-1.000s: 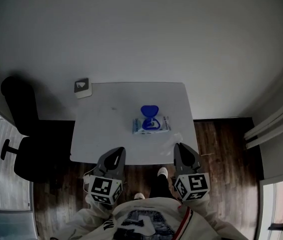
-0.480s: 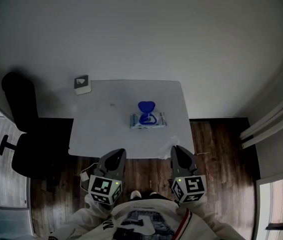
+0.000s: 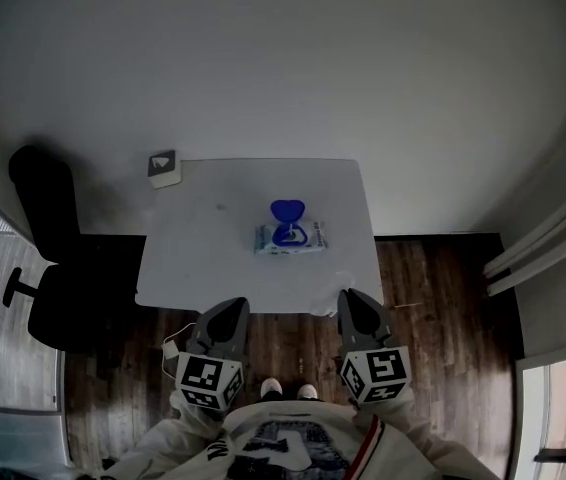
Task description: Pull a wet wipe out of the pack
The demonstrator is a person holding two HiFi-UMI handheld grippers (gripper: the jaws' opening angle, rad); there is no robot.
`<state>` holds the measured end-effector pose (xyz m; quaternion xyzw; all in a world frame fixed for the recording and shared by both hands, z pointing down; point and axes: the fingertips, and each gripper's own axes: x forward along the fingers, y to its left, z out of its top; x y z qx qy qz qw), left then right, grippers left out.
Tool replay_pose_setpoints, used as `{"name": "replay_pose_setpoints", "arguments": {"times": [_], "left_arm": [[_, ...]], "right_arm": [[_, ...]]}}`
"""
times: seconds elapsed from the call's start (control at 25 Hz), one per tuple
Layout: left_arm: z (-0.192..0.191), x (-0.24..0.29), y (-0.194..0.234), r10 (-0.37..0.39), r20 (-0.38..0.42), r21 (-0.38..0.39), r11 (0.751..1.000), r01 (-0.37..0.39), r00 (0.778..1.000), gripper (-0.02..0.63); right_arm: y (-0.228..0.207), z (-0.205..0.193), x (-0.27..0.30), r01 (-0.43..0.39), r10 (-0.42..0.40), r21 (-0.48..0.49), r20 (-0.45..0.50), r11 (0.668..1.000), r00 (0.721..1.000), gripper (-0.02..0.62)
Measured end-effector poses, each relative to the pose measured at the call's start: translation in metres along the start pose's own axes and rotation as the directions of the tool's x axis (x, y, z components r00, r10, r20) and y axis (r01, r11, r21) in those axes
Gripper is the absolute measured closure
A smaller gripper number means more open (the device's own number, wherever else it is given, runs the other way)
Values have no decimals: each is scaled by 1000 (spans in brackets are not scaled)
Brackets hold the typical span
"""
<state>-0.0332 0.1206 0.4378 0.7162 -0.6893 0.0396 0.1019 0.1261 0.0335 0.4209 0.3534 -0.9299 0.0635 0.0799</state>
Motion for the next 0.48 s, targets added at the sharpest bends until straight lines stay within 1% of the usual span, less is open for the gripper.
{"name": "replay_pose_setpoints", "arguments": {"times": [0.28,0.48], "left_arm": [[4,5,-12,3,11,-4,1000,-3,1000,604],[10,12,-18,0,17,5,1000,0,1000,604]], "right_arm": [[-10,-3,-9,-2,2,13,-2,1000,1000,589],[-17,2,-7,-6,5,18,13,1000,1000,589]]}}
